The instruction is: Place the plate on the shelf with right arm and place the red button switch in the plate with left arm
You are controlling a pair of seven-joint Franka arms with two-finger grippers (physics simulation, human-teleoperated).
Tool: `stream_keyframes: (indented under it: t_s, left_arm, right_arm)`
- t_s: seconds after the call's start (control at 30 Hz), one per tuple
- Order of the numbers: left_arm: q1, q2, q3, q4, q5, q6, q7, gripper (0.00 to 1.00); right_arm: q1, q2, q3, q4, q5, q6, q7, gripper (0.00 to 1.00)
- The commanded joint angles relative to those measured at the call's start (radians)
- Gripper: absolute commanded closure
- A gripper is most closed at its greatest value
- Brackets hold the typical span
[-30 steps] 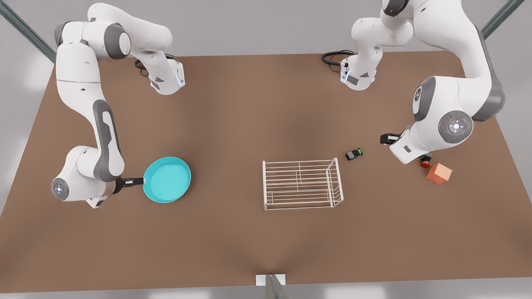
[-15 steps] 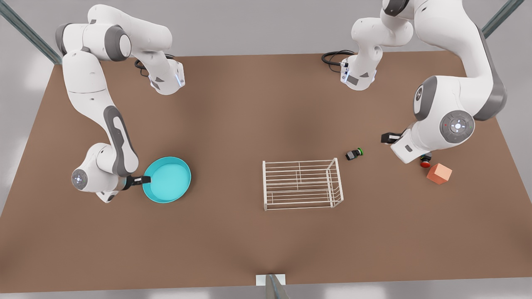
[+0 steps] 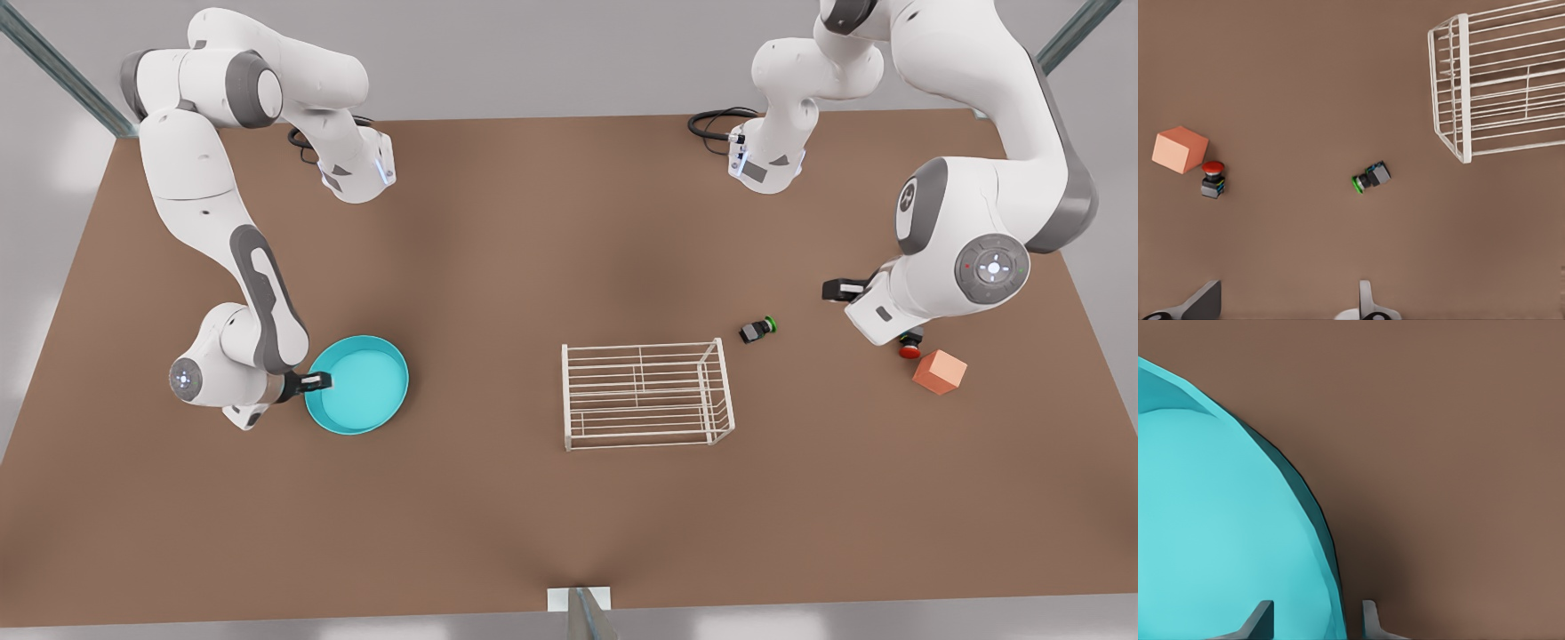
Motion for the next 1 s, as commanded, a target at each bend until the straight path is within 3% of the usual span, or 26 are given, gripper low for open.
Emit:
stream_keyframes:
  t_s: [0.0,0.07,0.27,0.43,0.5,0.63,0.77,0.83,0.97]
  left_arm:
    - [0.000,-0.001,0.000,0.000,0.000,-0.008,0.004,0.00]
    - [0.000,-0.003,0.000,0.000,0.000,-0.008,0.004,0.00]
    - [0.000,-0.003,0.000,0.000,0.005,-0.004,0.004,0.00]
    - [0.175,0.148,0.000,-0.046,0.052,0.334,0.012,0.00]
    - [0.247,0.097,0.058,-0.251,0.046,0.539,0.283,0.00]
    - [0.276,0.065,0.147,-0.526,0.043,0.894,0.503,0.00]
    - [0.318,0.079,0.204,-0.665,0.043,1.151,0.702,0.00]
    - [0.338,0.100,0.218,-0.670,0.043,1.158,0.791,0.00]
    - [0.339,0.103,0.218,-0.779,0.037,1.354,0.809,0.00]
  right_arm:
    - [-0.001,-0.001,0.000,0.002,0.001,0.002,-0.040,0.48]
    - [-0.004,-0.001,0.000,0.006,0.001,-0.001,-0.038,0.78]
    - [-0.002,-0.056,0.000,0.075,0.001,-0.119,-0.029,0.79]
    - [0.001,-0.061,0.118,0.317,0.019,-0.253,-0.029,0.79]
    - [0.019,-0.051,0.189,0.400,0.044,-0.260,-0.020,0.79]
    - [0.168,-0.041,0.192,0.519,0.153,-0.291,0.211,0.79]
    - [0.277,0.061,0.233,0.681,0.202,-0.279,0.564,0.79]
    - [0.335,0.117,0.232,0.764,0.202,-0.250,0.661,0.79]
    - [0.409,0.174,0.232,0.793,0.200,-0.144,0.726,0.79]
